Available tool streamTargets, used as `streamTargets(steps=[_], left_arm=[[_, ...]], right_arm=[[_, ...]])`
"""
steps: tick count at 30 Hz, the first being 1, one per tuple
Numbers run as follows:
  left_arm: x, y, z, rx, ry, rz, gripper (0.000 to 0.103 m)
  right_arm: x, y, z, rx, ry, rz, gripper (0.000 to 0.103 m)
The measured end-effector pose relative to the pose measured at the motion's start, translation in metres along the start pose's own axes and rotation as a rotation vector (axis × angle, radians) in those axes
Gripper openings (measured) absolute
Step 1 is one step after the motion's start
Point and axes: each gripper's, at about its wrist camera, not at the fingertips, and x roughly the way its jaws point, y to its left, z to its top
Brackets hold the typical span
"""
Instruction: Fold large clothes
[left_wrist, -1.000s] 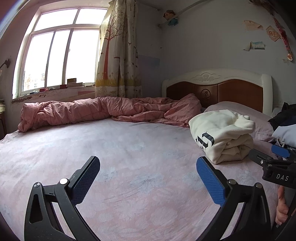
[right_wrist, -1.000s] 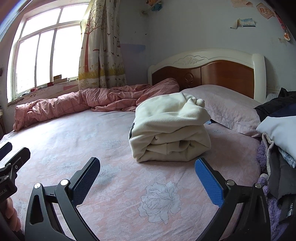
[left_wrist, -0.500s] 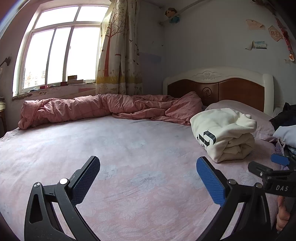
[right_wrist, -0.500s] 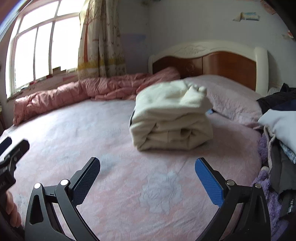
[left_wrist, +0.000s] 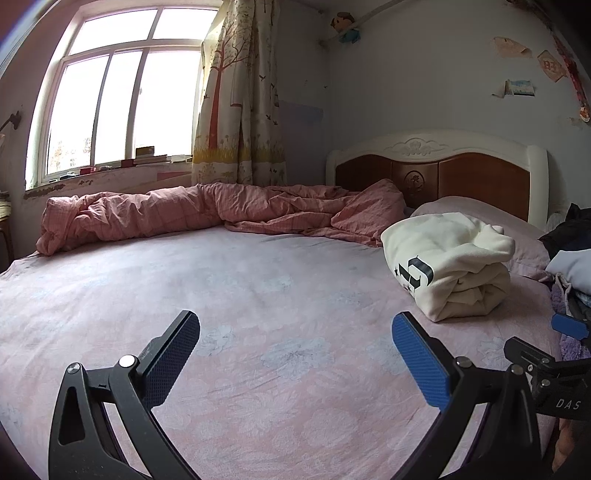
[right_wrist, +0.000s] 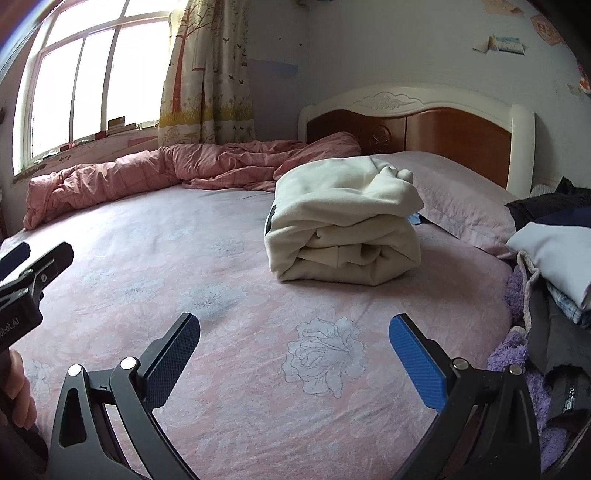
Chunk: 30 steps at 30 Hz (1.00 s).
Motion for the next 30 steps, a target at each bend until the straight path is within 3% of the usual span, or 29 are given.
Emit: streamTargets(steps=[5,30], left_arm=[[0.001,0.000,-0.001,0.002,0.004,0.000,0.103],[0.002,0.000,-0.002,0.001,0.009,0.003,0.103]], right_arm=[[0.002,-0.010,0.001,0.058,0.016,0.001,0.103],[0.004,0.003,-0.003,0.001,0.034,0.038,0.103]])
